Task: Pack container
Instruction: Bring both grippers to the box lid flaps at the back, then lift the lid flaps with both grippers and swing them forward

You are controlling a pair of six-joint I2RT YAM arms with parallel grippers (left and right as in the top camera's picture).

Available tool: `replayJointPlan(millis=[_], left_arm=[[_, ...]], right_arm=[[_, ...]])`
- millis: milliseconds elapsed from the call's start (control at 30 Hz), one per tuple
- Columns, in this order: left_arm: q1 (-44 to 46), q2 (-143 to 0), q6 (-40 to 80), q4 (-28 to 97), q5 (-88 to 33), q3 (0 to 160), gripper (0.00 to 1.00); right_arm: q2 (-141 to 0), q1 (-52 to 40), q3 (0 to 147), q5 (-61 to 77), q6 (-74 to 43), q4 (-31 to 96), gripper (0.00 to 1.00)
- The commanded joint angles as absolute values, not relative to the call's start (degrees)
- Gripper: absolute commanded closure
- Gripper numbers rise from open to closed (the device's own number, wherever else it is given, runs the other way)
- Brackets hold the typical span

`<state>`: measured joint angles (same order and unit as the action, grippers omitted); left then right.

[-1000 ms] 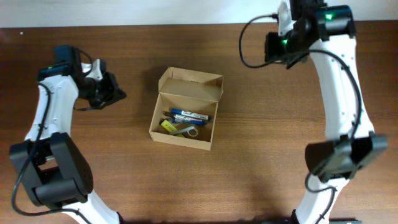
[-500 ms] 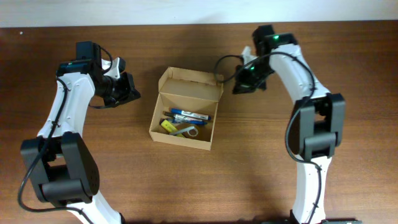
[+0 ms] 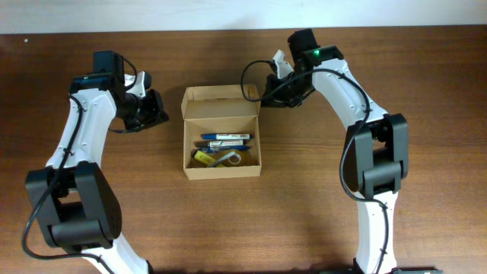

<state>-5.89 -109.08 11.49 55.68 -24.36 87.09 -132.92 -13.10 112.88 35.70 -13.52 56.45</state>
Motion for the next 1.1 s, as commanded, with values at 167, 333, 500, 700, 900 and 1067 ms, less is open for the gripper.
replayJointPlan(millis=[167, 333, 500, 700, 900, 1067], left_arm=[[-6.0, -116.1, 9.3, 50.2, -28.5, 86.9, 0.98], [-6.0, -122.7, 8.4, 44.3, -39.3, 87.1, 0.98], [-6.0, -127.0, 8.2, 41.3, -43.2, 87.1, 0.98], [-6.0, -129.9, 8.0, 38.8, -45.5, 87.1, 0.99], [-6.0, -131.3, 8.1, 35.9, -47.4, 87.1, 0.98], [-6.0, -131.3, 9.1, 30.6, -51.7, 87.1, 0.99]], right_arm=[[-132.9, -8.3, 112.7, 35.2, -13.8, 58.0, 0.96], [-132.9, -7.9, 112.7, 35.5, -11.5, 59.6, 0.96], [-133.8, -7.8, 112.6, 40.1, -9.5, 59.9, 0.96], [-138.2, -8.0, 112.6, 47.5, -9.5, 59.1, 0.96], [-142.9, -8.9, 112.6, 53.9, -10.1, 56.3, 0.96], [-144.0, -10.1, 112.6, 59.4, -10.4, 49.7, 0.96]])
